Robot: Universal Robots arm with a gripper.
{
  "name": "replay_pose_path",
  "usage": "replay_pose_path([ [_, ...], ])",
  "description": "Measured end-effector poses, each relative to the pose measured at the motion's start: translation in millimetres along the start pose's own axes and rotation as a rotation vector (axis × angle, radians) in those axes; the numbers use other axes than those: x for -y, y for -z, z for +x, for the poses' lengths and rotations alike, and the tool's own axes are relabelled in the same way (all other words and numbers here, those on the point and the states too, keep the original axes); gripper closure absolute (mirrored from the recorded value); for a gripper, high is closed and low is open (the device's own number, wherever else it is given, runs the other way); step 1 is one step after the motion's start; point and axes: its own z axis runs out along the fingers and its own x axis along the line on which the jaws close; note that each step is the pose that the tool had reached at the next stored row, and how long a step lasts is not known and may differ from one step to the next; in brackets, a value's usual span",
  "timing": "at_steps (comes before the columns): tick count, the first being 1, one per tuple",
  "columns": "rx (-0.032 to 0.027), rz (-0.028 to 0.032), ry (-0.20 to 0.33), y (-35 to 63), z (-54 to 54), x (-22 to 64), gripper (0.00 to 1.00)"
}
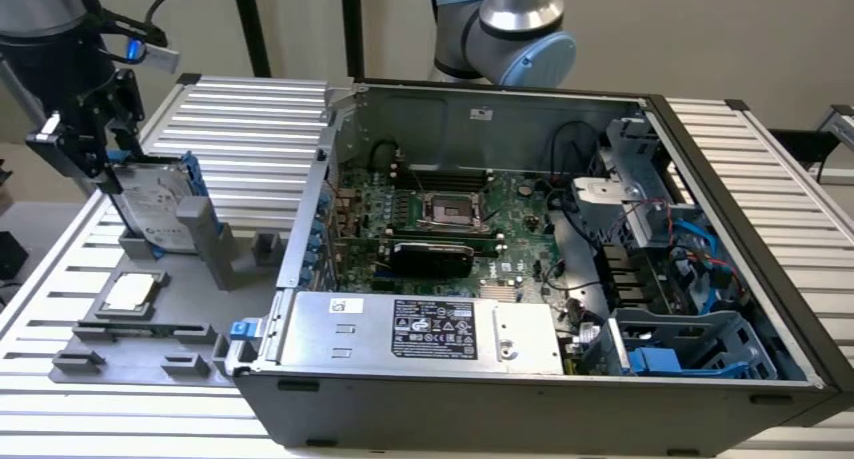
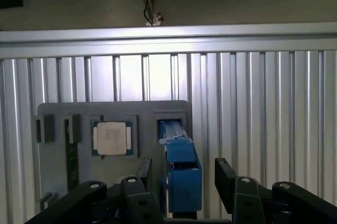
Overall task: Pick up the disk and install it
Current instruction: 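Pick up the disk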
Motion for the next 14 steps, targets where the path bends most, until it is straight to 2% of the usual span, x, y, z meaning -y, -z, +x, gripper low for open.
replay_pose_path([
  [5, -0.0013, 0.0000, 0.009, -8.3, -0.1, 0.2, 0.40],
  [8, -0.0016, 0.0004, 0.015, -10.0, -0.1, 0.3, 0.40],
  [14, -0.0011, 0.0114, 0.035, -10.3, -0.1, 0.3, 0.40],
])
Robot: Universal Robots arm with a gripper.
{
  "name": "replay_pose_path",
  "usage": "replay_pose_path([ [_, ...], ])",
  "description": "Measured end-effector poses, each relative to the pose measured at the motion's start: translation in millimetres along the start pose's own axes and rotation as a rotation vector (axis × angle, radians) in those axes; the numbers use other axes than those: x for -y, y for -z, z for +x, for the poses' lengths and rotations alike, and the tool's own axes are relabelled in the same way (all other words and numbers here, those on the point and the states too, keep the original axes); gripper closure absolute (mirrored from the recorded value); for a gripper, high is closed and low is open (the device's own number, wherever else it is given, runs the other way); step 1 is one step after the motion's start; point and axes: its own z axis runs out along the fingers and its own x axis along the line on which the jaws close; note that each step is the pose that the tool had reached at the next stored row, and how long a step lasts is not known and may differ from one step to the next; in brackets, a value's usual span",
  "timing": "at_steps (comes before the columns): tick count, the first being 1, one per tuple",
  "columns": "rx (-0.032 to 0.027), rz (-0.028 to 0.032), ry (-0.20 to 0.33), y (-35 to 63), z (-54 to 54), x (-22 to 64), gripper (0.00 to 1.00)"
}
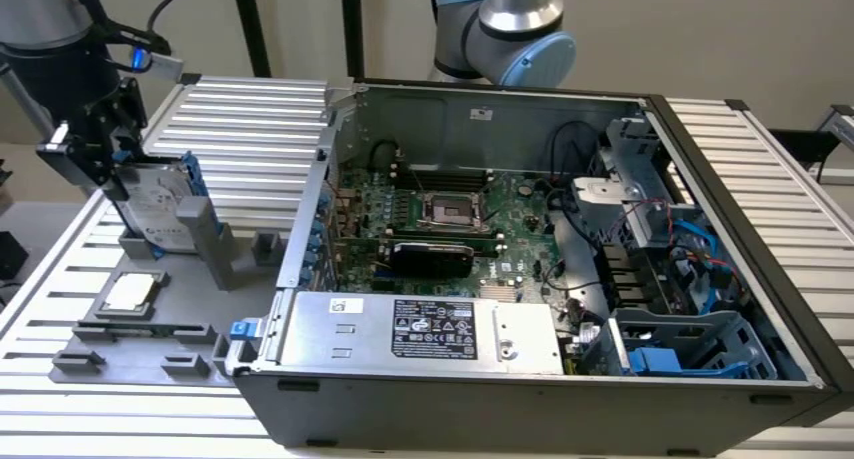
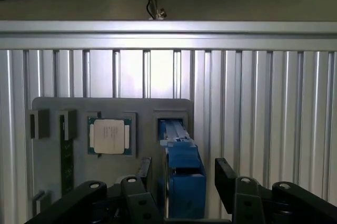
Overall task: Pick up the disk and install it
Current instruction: 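Pick up the disk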
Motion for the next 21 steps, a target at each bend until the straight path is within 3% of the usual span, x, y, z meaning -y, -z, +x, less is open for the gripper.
replay_pose_path([
  [3, 0.0000, 0.0045, 0.008, -0.1, 0.0, -0.1, 0.42],
  [4, 0.0000, 0.0055, 0.010, -0.2, 0.0, -0.4, 0.49],
  [5, 0.0000, 0.0061, 0.011, -0.3, 0.0, -0.8, 0.49],
  [12, -0.0002, 0.0065, 0.012, -1.1, 0.1, -2.5, 0.49],
  [14, -0.0002, 0.0064, 0.012, -1.3, 0.1, -2.5, 0.51],
  [15, -0.0001, 0.0064, 0.012, -1.4, 0.2, -2.5, 0.58],
  [21, 0.0003, 0.0066, 0.012, -1.6, 2.1, -2.5, 0.61],
])
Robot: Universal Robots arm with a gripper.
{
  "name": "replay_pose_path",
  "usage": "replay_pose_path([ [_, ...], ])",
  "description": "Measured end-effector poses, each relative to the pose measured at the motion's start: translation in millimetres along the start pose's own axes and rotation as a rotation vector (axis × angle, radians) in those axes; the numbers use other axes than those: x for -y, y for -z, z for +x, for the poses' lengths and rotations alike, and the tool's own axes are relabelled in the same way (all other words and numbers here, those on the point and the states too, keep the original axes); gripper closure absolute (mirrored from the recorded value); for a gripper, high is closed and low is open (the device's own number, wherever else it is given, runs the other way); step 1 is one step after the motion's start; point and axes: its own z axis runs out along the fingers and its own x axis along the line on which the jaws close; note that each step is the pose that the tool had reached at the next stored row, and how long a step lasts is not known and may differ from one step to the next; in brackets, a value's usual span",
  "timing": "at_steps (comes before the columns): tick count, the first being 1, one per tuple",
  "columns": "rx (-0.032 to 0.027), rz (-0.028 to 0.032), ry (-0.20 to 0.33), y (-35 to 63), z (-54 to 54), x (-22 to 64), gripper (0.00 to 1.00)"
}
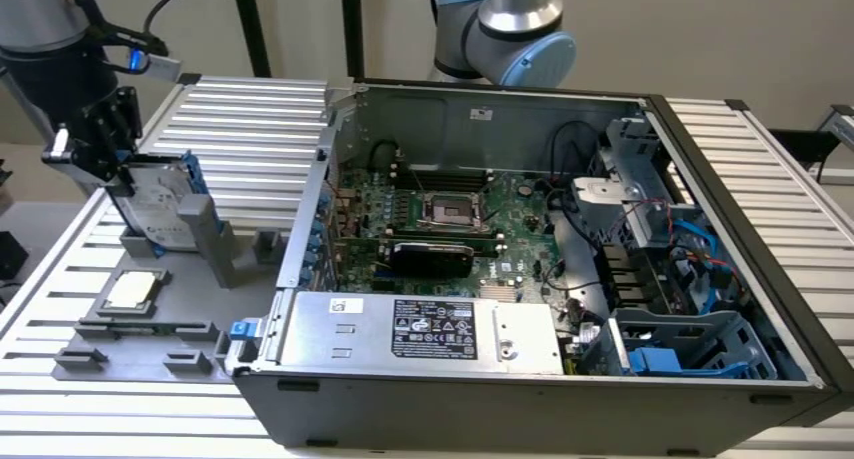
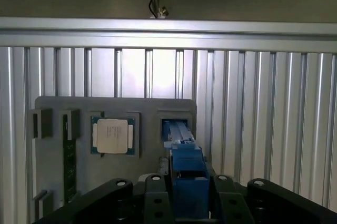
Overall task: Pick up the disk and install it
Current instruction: 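Pick up the disk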
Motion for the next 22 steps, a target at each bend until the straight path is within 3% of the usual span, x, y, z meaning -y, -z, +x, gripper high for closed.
replay_pose_path([
  [1, 0.0004, 0.0000, 0.000, 0.0, 0.6, 0.0, 0.67],
  [10, 0.0038, 0.0000, -0.001, 0.0, 7.9, 0.0, 0.67],
  [22, 0.0046, 0.0001, -0.002, -0.1, 9.0, 0.0, 0.67],
])
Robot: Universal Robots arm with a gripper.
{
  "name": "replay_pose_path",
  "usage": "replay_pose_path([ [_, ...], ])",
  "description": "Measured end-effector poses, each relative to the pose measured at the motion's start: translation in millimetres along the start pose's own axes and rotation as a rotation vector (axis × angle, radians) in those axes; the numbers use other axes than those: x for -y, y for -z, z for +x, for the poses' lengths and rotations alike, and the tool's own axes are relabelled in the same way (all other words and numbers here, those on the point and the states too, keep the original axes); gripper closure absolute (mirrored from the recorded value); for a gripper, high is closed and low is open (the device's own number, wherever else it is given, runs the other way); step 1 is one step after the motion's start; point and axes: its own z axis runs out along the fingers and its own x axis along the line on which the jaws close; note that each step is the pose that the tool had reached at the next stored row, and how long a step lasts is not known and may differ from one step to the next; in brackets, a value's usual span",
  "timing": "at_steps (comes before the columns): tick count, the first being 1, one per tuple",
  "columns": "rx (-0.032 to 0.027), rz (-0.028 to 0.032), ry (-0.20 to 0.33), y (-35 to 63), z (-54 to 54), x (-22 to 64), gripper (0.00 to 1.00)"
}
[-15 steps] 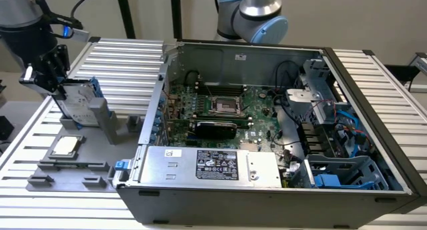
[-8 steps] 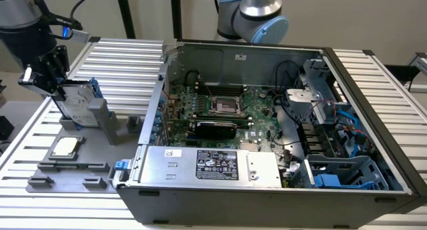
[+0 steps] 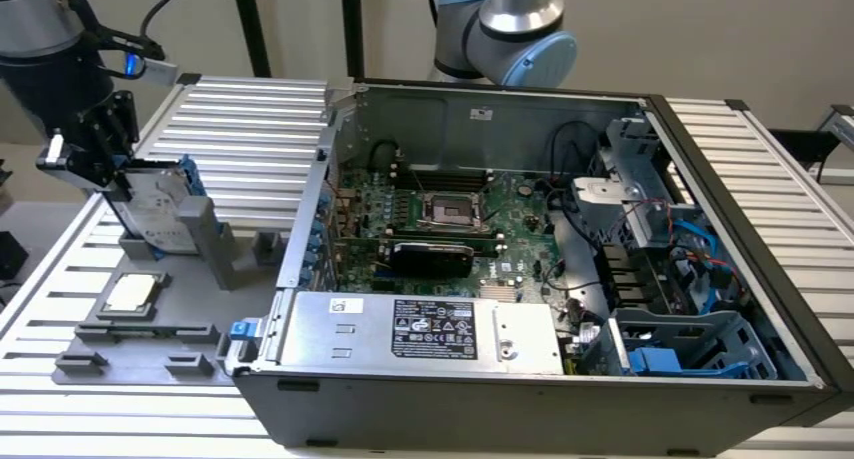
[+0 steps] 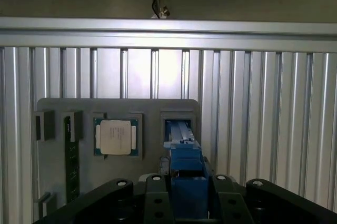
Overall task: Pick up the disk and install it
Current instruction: 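Pick up the disk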
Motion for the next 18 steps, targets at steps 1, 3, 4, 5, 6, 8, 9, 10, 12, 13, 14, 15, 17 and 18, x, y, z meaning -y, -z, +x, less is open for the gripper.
replay_pose_path([
  [1, 0.0000, -0.0001, 0.000, 0.0, 0.0, 0.0, 0.67],
  [3, 0.0000, 0.0000, 0.000, 0.0, 0.0, 0.0, 0.67],
  [4, 0.0000, 0.0000, 0.000, 0.0, 0.0, 0.0, 0.67],
  [5, 0.0000, 0.0000, 0.000, 0.0, 0.0, 0.0, 0.67],
  [6, 0.0000, 0.0001, 0.000, 0.2, 0.0, 0.0, 0.67],
  [8, 0.0000, 0.0003, 0.000, 2.6, 0.0, 0.0, 0.67],
  [9, 0.0000, 0.0000, 0.000, 5.3, 0.0, 0.0, 0.67],
  [10, 0.0000, 0.0000, 0.000, 8.8, 0.0, 0.0, 0.67],
  [12, 0.0000, -0.0001, 0.000, 17.9, 0.0, 0.2, 0.67],
  [13, 0.0000, 0.0000, 0.000, 22.2, 0.1, 0.3, 0.67],
  [14, 0.0000, -0.0001, 0.000, 26.7, 0.1, 0.5, 0.67],
  [15, 0.0001, 0.0001, 0.000, 31.5, 0.1, 0.7, 0.67],
  [17, -0.0001, -0.0001, 0.000, 40.7, 0.1, 1.2, 0.67],
  [18, 0.0000, 0.0000, 0.000, 45.0, 0.1, 1.4, 0.67],
])
